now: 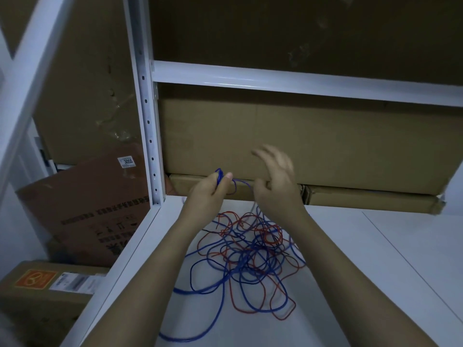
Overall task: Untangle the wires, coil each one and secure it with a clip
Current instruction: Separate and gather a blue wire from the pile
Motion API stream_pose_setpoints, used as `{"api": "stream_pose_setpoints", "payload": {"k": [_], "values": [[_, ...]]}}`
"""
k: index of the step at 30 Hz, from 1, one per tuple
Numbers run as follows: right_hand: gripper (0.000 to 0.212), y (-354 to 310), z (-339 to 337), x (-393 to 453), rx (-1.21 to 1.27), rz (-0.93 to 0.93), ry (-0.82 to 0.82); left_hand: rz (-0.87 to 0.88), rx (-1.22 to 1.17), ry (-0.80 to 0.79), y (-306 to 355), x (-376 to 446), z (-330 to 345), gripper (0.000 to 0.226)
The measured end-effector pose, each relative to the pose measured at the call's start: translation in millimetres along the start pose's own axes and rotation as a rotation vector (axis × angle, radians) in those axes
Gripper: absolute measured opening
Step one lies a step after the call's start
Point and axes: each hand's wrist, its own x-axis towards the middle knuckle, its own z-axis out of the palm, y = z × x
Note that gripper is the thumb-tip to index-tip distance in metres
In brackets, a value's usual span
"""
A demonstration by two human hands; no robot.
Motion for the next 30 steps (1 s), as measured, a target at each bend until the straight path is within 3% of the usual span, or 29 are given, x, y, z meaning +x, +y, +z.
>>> {"api": "stream_pose_setpoints", "payload": {"k": [3,4,7,12,14,17,19,20,22,24,27,30], "values": [[0.052,5.5,14.2,-5.0,0.023,0.063,-0.334,-0.018,-0.111,-0.043,11.7,0.3,-0.4,0.04],[0.045,8.3,19.8,-6.9,0.097,0.035,-0.373,-0.04,-0.177,-0.05,15.5,0.9,-0.7,0.04],[0.016,21.5,30.6,-12.9,0.332,0.121,-0.316,-0.076,-0.306,-0.018,20.5,3.4,-4.6,0.042],[0.028,56.9,23.3,-14.0,0.291,0.338,-0.35,-0.111,-0.342,0.092,10.8,4.8,-20.9,0.042],[0.028,60.7,17.8,-13.0,0.3,0.34,-0.317,-0.139,-0.301,0.104,5.7,5.4,-24.7,0.042],[0.03,50.8,13.3,-10.8,0.209,0.242,-0.119,-0.194,-0.391,0.031,5.7,2.8,-23.2,0.042],[0.033,44.9,12.7,-6.7,0.094,0.195,0.025,-0.244,-0.625,-0.062,9.5,-1.5,-20.4,0.042],[0.033,43.7,13.9,-3.0,-0.018,0.186,0.017,-0.259,-0.764,-0.124,12.0,-3.5,-19.4,0.042],[0.031,43.1,20.6,-1.7,-0.359,0.124,-0.165,-0.245,-0.987,-0.22,18.4,-5.6,-17.5,0.04],[0.016,44.1,30.8,-7.4,-0.604,-0.096,-0.223,-0.207,-1.082,-0.219,25.0,-5.2,-14.4,0.038],[0.019,40.5,39.6,-23.9,-0.683,-0.374,-0.27,-0.16,-0.952,-0.094,25.4,-3.5,-11.0,0.032],[0.028,35.7,34.7,-30.0,-0.646,-0.491,-0.236,-0.111,-0.505,-0.056,10.0,-3.9,-8.9,0.027]]}}
